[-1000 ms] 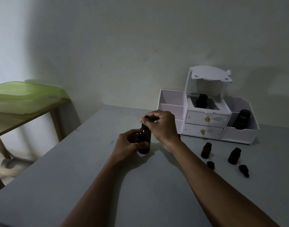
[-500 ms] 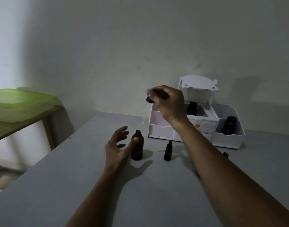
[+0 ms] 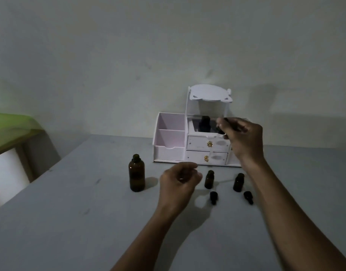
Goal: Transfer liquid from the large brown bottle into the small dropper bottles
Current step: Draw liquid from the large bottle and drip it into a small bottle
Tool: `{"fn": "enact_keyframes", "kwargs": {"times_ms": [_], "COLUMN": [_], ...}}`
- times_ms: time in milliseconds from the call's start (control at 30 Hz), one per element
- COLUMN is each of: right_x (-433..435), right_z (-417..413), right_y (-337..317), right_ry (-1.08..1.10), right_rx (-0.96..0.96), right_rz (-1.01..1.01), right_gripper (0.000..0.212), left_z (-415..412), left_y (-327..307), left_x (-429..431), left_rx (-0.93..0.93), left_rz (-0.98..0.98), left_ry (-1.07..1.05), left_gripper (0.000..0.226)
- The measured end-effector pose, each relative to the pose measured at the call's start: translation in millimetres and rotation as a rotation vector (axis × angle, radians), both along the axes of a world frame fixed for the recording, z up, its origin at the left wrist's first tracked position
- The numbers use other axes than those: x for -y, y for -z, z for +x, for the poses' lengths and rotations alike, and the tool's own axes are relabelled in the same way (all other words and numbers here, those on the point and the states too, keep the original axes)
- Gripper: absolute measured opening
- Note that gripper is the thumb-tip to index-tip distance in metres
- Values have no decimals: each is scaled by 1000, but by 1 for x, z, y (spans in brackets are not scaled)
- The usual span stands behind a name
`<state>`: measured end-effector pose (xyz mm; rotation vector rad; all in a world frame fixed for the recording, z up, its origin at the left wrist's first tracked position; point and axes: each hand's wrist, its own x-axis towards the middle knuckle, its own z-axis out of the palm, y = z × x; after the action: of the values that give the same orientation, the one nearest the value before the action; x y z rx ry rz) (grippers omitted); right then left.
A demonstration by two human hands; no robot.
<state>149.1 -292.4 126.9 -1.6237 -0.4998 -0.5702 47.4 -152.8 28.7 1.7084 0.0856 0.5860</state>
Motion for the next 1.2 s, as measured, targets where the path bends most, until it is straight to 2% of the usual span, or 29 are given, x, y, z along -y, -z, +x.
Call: {"fn": "enact_keyframes", "kwargs": {"times_ms": [67,167,333,533,800,1200], "right_x": [10,17,19,15,13,9], "right_z": [5,9,16,22,25,25], "right_y": [13,28,40,46,53,56], "right_ry": [36,45,43,32,47,56], "right_rx": [-35,-63,-35,-28,1,45], "right_rz": [14,43,77,70,1,-61], "right_gripper": [17,9,4,12,13,9], "left_z": [15,36,59,60,58,59], "left_y": [6,14,26,28,29,31], "left_x": [15,27,30,30,31,33], "left_rx": [-70,-133,-208,-236,-213,-220], "left_rz": [16,25,17,-34,26,13], "left_ry": [35,35,32,87,54,39], "left_gripper": [36,51,60,50,35,33]}}
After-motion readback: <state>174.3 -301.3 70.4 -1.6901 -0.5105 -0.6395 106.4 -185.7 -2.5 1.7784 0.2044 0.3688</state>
